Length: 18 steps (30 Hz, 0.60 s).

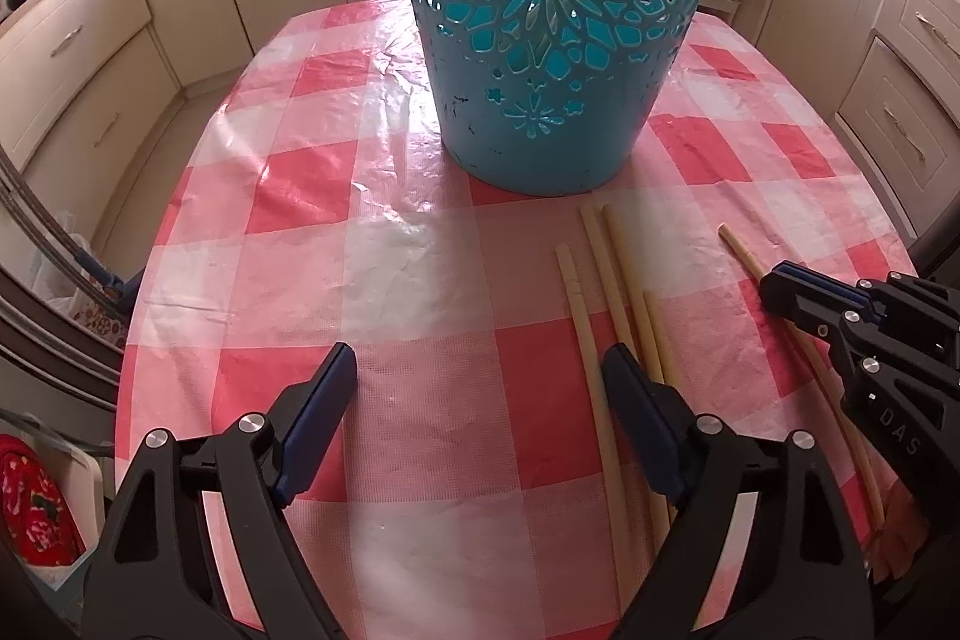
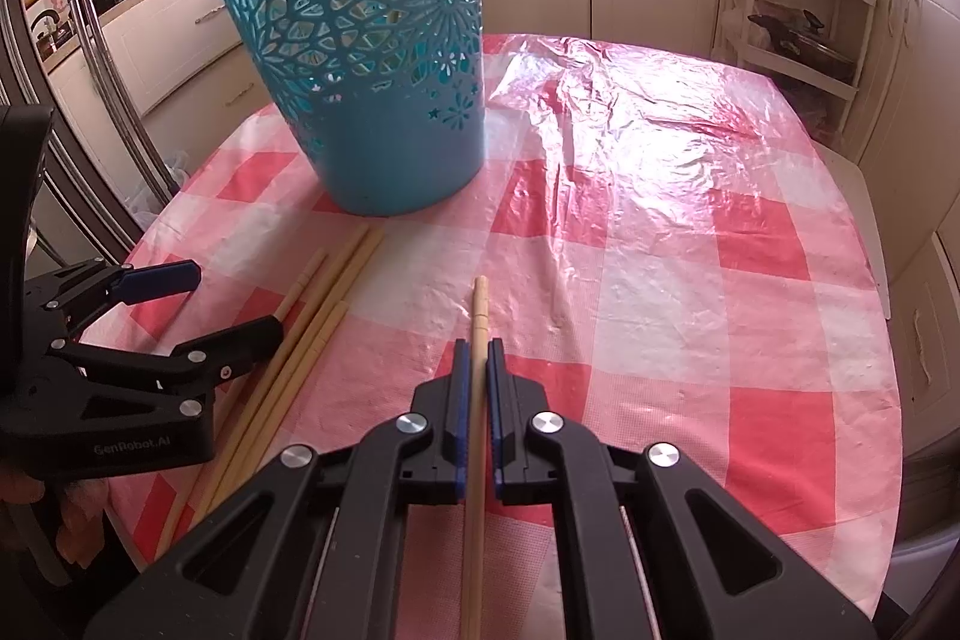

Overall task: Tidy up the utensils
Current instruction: 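Close the left gripper on another chopstick while the right gripper holds its chopstick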

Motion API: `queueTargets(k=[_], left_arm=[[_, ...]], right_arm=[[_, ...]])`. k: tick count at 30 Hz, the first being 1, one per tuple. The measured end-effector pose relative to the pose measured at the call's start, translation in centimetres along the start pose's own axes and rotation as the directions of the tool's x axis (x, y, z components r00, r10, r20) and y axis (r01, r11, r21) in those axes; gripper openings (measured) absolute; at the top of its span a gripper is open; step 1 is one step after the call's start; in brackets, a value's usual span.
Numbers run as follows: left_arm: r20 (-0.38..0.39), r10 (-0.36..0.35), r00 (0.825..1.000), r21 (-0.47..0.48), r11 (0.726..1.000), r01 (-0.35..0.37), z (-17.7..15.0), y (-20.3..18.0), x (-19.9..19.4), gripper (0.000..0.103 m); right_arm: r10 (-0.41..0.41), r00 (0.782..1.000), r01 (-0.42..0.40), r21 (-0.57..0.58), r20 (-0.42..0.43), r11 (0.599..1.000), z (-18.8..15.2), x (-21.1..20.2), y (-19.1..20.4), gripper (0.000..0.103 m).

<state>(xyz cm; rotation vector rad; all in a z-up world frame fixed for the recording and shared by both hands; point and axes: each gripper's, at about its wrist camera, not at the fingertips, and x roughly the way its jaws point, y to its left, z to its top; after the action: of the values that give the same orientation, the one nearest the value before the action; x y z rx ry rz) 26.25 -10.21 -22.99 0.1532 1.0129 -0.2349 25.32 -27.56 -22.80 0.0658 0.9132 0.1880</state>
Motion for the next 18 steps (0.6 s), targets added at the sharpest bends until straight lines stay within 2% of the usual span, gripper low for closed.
queueTargets(k=[2,3,5,7,10,12,13,16,18], left_arm=[[0.005,-0.002,1.0,0.002,1.0,0.002,-0.1,0.0,0.0,0.08],[0.008,-0.005,1.0,0.004,1.0,0.004,-0.1,0.0,-0.1,0.076],[0.012,-0.015,1.0,0.013,1.0,0.015,0.1,-0.1,-0.3,0.064],[0.004,-0.024,1.0,0.022,0.999,0.024,0.4,-0.3,-0.3,0.043],[-0.021,-0.049,0.999,0.024,0.998,0.05,1.0,-0.5,-0.2,0.025],[-0.036,-0.063,0.997,0.025,0.998,0.064,1.3,-0.7,-0.1,0.016],[-0.046,-0.078,0.996,0.019,0.997,0.079,1.4,-0.7,-0.1,0.007],[-0.086,-0.15,0.985,-0.021,0.989,0.148,1.7,-0.2,0.0,0.005],[-0.09,-0.173,0.981,-0.02,0.985,0.172,1.7,0.0,-0.6,0.005]], right_arm=[[-0.002,1.0,0.002,-0.005,0.0,1.0,0.0,0.0,0.1,0.006],[-0.005,1.0,0.005,-0.007,0.0,1.0,0.0,0.0,0.1,0.006],[-0.008,1.0,0.008,-0.011,0.0,1.0,0.0,0.0,0.2,0.006],[-0.007,1.0,0.007,-0.01,-0.002,1.0,0.0,0.0,0.2,0.006],[-0.002,1.0,0.002,-0.011,-0.008,1.0,0.1,0.1,0.1,0.006],[0.0,1.0,0.0,-0.009,-0.008,1.0,0.1,0.1,0.1,0.006],[0.0,1.0,0.0,-0.01,-0.008,1.0,0.1,0.1,0.1,0.006],[0.002,1.0,-0.002,-0.007,-0.008,1.0,0.1,0.1,0.1,0.006],[0.005,1.0,-0.005,-0.005,-0.008,1.0,0.1,0.1,0.0,0.006]])
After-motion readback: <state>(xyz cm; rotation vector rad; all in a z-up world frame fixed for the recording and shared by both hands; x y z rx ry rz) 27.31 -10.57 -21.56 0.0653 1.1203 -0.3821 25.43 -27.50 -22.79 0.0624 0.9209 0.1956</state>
